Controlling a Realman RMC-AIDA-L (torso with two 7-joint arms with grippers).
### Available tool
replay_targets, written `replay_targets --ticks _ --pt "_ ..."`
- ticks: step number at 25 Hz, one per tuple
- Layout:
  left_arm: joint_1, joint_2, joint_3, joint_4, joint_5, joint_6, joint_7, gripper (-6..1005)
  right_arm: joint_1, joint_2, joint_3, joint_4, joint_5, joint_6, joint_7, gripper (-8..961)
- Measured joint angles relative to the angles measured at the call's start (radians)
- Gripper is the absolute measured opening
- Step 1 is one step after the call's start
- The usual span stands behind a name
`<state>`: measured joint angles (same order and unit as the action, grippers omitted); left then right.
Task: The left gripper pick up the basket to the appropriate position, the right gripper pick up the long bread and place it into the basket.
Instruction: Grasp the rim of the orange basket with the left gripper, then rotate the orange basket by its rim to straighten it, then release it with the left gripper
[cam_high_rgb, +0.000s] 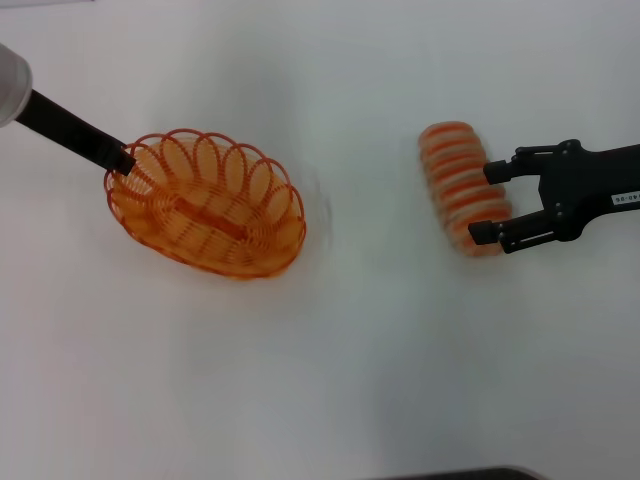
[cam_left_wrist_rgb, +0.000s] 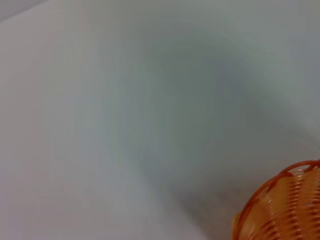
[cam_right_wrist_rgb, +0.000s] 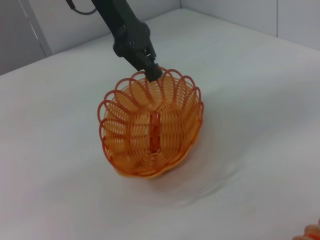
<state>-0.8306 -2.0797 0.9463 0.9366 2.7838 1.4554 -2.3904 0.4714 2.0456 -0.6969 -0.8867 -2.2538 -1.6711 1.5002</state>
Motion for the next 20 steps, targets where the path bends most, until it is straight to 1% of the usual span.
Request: replay_targets --ticks 2,3,6,8,9,15,17,18,20 --pt "-0.006 0.007 -0.037 0.001 -0.003 0.040 -0.028 72 0.000 -0.001 0.000 0.000 0.000 -0.001 0.000 945" --pt "-0.012 0.010 -0.080 0.001 -0.004 0.081 -0.044 72 0.000 -0.001 0.001 0.000 0.001 -0.001 0.000 945" --pt "-0.019 0.012 -0.149 0.002 -0.006 0.132 -0.057 71 0.000 -0.001 0.007 0.000 0.002 -0.001 0.000 945" --pt "-0.019 0.012 -0.149 0.002 -0.006 0.132 -0.057 71 0.002 -0.001 0.020 -0.001 0.003 -0.001 -0.002 945" --pt "-0.019 0.011 -0.191 0.002 -0.007 0.155 -0.072 71 0.003 -0.001 0.027 -0.002 0.004 -0.001 -0.004 945" --pt "0.001 -0.004 -0.258 -0.004 -0.040 0.179 -0.102 54 0.014 -0.001 0.053 -0.003 0.005 0.006 -0.006 946" --pt "0.005 -0.007 -0.266 -0.002 -0.049 0.180 -0.106 55 0.017 -0.001 0.067 -0.005 0.006 0.009 -0.006 946" --pt "0.021 -0.014 -0.275 0.001 -0.073 0.175 -0.118 55 0.019 0.000 0.077 -0.005 0.006 0.011 -0.006 946" --pt "0.030 -0.017 -0.277 0.002 -0.086 0.166 -0.125 51 0.022 0.002 0.093 -0.006 0.006 0.017 -0.007 946"
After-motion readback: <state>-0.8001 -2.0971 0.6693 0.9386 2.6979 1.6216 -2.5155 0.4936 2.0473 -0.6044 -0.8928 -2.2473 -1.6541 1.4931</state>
